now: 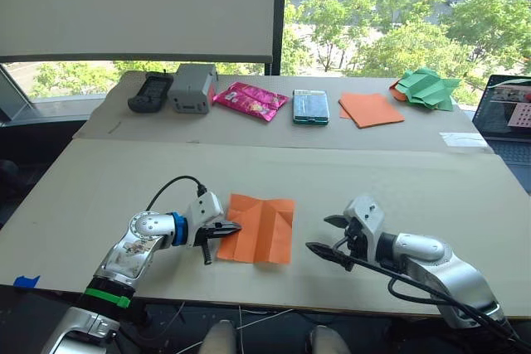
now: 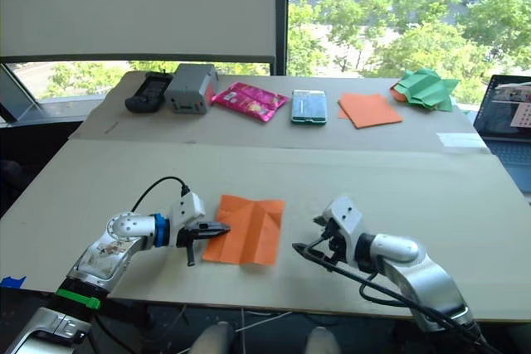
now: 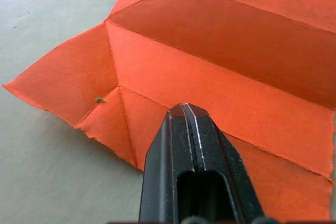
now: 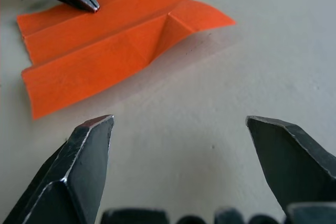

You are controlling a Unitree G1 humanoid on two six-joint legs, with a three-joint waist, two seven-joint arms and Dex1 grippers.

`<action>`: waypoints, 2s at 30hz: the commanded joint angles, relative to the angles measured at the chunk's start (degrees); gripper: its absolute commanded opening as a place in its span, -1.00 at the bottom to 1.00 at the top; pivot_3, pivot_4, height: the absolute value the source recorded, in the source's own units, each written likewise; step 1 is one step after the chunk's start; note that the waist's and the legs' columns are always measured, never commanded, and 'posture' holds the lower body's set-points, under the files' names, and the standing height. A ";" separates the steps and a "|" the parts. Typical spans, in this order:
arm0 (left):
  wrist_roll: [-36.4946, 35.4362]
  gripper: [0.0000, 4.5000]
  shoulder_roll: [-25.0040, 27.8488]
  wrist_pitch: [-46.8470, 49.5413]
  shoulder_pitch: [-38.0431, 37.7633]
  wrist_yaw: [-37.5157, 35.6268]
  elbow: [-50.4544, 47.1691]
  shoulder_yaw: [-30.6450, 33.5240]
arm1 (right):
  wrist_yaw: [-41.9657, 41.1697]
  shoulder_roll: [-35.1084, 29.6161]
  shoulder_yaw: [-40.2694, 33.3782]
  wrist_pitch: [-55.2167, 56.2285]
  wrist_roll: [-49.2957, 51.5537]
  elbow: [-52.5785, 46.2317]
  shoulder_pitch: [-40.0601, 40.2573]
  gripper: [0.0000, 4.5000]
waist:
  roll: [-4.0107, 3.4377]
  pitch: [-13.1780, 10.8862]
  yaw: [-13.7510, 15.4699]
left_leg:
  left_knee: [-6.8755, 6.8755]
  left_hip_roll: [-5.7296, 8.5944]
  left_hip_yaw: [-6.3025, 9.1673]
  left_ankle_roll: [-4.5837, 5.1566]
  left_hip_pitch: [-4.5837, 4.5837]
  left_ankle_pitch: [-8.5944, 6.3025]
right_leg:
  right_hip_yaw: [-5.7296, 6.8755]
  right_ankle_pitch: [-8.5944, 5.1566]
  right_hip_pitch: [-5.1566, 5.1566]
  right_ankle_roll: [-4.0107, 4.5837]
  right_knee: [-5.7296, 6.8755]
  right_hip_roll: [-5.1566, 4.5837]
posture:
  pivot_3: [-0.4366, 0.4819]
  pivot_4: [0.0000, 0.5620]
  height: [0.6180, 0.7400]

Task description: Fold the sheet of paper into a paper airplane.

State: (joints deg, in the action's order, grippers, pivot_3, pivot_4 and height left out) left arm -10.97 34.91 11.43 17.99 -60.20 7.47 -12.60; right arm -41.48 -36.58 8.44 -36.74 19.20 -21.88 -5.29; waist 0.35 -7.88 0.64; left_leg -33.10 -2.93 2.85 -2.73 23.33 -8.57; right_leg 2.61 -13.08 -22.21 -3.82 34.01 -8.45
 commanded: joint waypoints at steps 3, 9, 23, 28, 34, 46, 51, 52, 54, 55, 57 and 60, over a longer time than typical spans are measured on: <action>1.66 -1.00 0.29 0.57 -1.19 -0.99 1.28 -1.29 | -0.62 0.10 3.25 2.74 -2.98 -0.10 -0.87 0.04 | 0.02 0.04 0.04 | -0.01 0.00 0.00 0.00 0.01 0.00 | -0.01 0.00 0.01 0.00 0.00 0.00 | -0.05 -0.47 0.38; 1.67 -1.00 0.32 0.81 -1.69 -1.00 0.58 -1.15 | -0.46 2.82 8.41 6.81 -7.92 3.97 -3.65 -0.89 | 0.11 0.37 -0.10 | 0.01 0.00 0.00 0.00 -0.06 0.00 | -0.01 0.00 0.00 0.00 0.04 0.00 | -0.05 -0.47 0.38; 1.71 -1.00 0.40 1.07 -1.75 -0.98 -0.11 -0.93 | 2.63 20.39 10.72 1.97 -2.97 5.76 -13.66 -0.98 | 0.13 0.52 0.03 | 0.05 -0.01 0.01 0.09 -0.06 0.06 | -0.01 0.00 -0.01 0.01 0.12 0.02 | -0.05 -0.47 0.38; 0.76 -1.00 1.35 2.35 -2.22 -1.01 -2.15 0.36 | 3.80 21.58 13.66 2.47 -6.08 12.64 -14.89 -0.98 | 0.12 0.53 -0.02 | 0.06 -0.01 0.00 0.03 -0.04 0.02 | -0.01 -0.01 -0.04 0.02 0.12 0.02 | -0.05 -0.47 0.38; -3.32 -1.00 4.59 7.35 -3.39 0.18 -7.75 7.06 | 3.44 23.65 15.46 3.61 -8.41 18.59 -15.63 -0.98 | 0.10 0.51 -0.74 | 0.16 -0.03 0.03 0.04 -0.06 0.02 | -0.01 -0.02 -0.12 0.05 0.21 0.04 | -0.05 -0.47 0.38; -17.59 -1.00 5.38 19.39 -3.94 0.04 -20.33 15.73 | 2.78 23.74 16.59 3.87 -11.10 21.35 -16.14 -0.98 | 0.12 0.49 -1.28 | 0.18 -0.04 0.07 0.02 -0.07 0.01 | -0.01 -0.04 -0.07 0.08 0.21 0.07 | -0.05 -0.47 0.38; -11.54 -1.00 2.89 14.69 -5.52 0.74 -13.45 9.58 | 2.66 23.79 16.73 3.94 -11.48 21.68 -16.92 -0.98 | 0.12 0.49 -1.33 | 0.17 -0.03 0.06 0.14 -0.10 0.09 | -0.03 -0.04 -0.06 0.08 0.24 0.08 | -0.05 -0.47 0.38; -10.79 -1.00 2.62 13.88 -5.59 0.90 -12.04 9.11 | 2.66 23.73 16.69 3.92 -11.50 21.63 -17.06 -0.98 | 0.13 0.49 -1.33 | 0.18 -0.04 0.07 0.15 -0.09 0.09 | -0.03 -0.04 -0.09 0.08 0.24 0.11 | -0.05 -0.47 0.38; -8.83 -1.00 2.27 11.96 -5.64 1.11 -9.34 7.77 | 2.63 23.48 16.38 3.75 -11.45 21.41 -17.37 -0.98 | 0.13 0.49 -1.31 | 0.18 -0.04 0.09 0.14 -0.08 0.09 | -0.03 -0.04 -0.10 0.08 0.24 0.11 | -0.05 -0.47 0.38; -7.33 -1.00 2.16 10.63 -5.70 1.22 -7.86 6.71 | 2.63 23.29 16.08 3.63 -11.37 21.13 -17.56 -0.98 | 0.12 0.49 -1.31 | 0.18 -0.04 0.09 0.13 -0.08 0.08 | -0.03 -0.04 -0.10 0.08 0.24 0.11 | -0.05 -0.47 0.38; -4.57 -1.00 1.71 8.23 -5.64 1.46 -5.39 4.71 | 2.68 23.06 15.40 3.57 -11.09 20.47 -17.94 -0.98 | 0.12 0.49 -1.26 | 0.17 -0.04 0.08 0.04 -0.08 0.03 | -0.04 -0.04 -0.09 0.09 0.22 0.10 | -0.05 -0.47 0.38; -3.55 -1.00 0.94 6.88 -5.48 0.95 -4.25 3.51 | 2.66 23.48 13.97 4.19 -9.94 19.25 -18.56 -0.98 | 0.13 0.49 -0.81 | 0.17 -0.04 0.07 0.03 -0.04 0.02 | -0.04 -0.04 -0.08 0.09 0.20 0.10 | -0.05 -0.47 0.38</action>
State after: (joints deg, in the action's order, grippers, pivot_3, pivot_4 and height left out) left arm -15.86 36.12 19.07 12.47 -59.08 2.32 -7.95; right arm -38.75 -13.22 23.98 -32.77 8.98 -0.89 -22.89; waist 0.47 -7.39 -0.17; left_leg -32.94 -2.97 2.91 -2.71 23.29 -8.55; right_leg 2.56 -13.12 -22.29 -3.74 34.20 -8.35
